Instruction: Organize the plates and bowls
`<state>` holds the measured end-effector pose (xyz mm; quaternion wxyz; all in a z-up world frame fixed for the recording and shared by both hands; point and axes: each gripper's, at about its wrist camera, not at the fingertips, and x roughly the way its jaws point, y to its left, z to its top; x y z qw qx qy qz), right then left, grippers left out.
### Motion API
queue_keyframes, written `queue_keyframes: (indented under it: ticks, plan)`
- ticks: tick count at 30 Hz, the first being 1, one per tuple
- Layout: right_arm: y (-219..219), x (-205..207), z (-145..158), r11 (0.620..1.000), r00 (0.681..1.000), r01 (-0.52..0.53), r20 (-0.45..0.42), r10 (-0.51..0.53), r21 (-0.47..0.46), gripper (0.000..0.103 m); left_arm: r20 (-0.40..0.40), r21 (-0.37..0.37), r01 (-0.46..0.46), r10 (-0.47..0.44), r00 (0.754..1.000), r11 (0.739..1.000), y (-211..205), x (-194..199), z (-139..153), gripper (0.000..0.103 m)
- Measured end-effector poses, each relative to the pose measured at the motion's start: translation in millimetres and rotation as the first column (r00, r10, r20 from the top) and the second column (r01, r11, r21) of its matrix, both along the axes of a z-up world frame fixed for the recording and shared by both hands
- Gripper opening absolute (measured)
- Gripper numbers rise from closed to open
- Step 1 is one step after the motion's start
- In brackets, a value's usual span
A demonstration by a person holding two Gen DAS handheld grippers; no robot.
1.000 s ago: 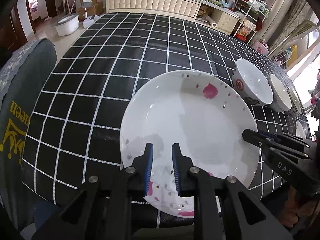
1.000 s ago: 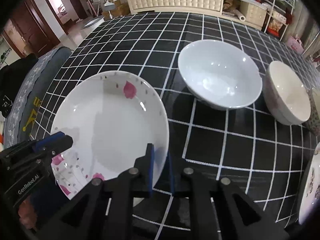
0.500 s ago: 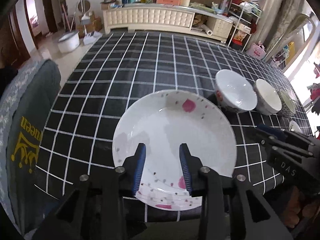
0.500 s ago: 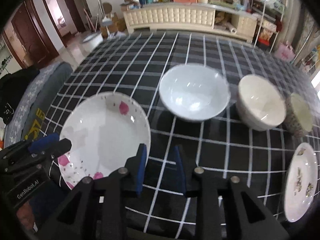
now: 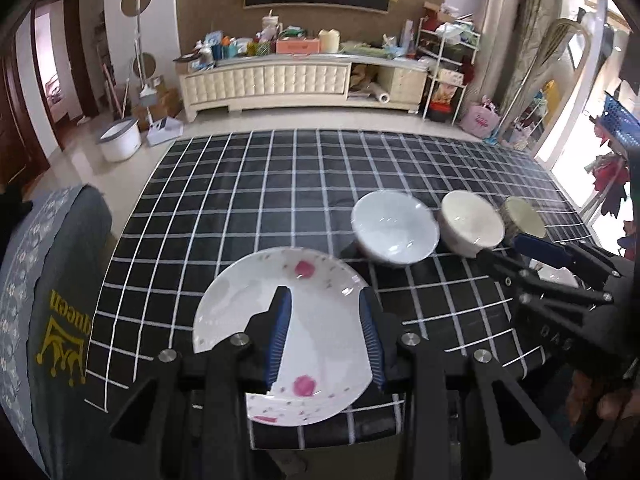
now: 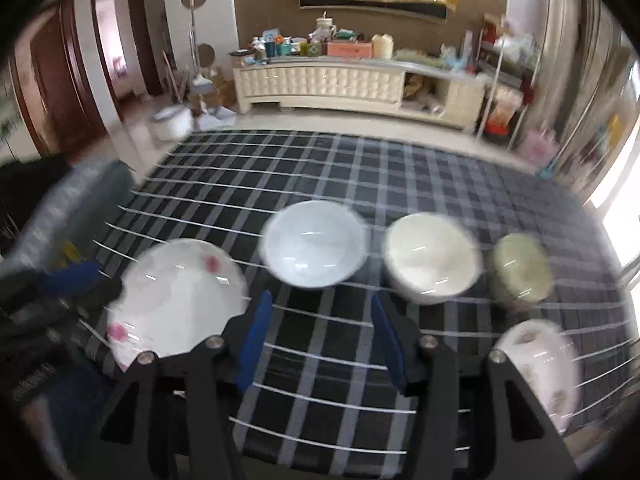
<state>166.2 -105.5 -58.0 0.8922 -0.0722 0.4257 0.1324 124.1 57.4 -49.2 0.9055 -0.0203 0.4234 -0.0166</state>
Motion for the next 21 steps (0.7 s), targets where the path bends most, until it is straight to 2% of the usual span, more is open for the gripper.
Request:
queue_keyframes:
  ticks: [5, 8, 9, 12, 15, 17, 18, 21]
  plan:
    - [-26, -5, 10, 0.999, 1.0, -0.017, -0.015, 0.018, 0.032, 0.056, 0.026, 0.051, 0.039, -0.04, 0.999, 0.998, -32, 1, 9, 0.032]
    - [-40, -9, 14, 1.0, 1.0, -0.018, -0.004, 0.017, -0.025, 0.056, 0.026, 0.058, 0.084, -0.086, 0.996, 0.995, -53, 4, 11, 0.034]
    - [-45, -10, 14, 1.0, 1.0, -0.014, -0.001, 0.014, -0.026, 0.056, 0.027, 0.055, 0.092, -0.094, 0.995, 0.994, -59, 3, 13, 0.039]
    - [-70, -13, 19, 1.0, 1.0, 0.008, 0.009, -0.008, 0.002, 0.056, 0.036, 0.063, 0.122, -0.124, 0.992, 0.991, -81, 6, 16, 0.04]
    - [-88, -16, 20, 0.998, 0.999, -0.045, -0.018, 0.046, 0.034, 0.056, 0.036, 0.057, 0.159, -0.161, 0.986, 0.986, -107, 9, 19, 0.04]
    - [-103, -18, 20, 1.0, 1.0, -0.025, -0.012, 0.025, 0.018, 0.056, 0.034, 0.059, 0.181, -0.183, 0.982, 0.982, -123, 13, 19, 0.041]
    - [-114, -17, 20, 1.0, 1.0, -0.008, -0.016, 0.009, 0.02, 0.057, 0.029, 0.067, 0.194, -0.197, 0.98, 0.979, -134, 16, 18, 0.044]
    - [-139, -16, 19, 0.997, 0.998, 0.056, -0.032, -0.054, 0.053, 0.057, 0.016, 0.066, 0.229, -0.23, 0.973, 0.971, -157, 25, 14, 0.048]
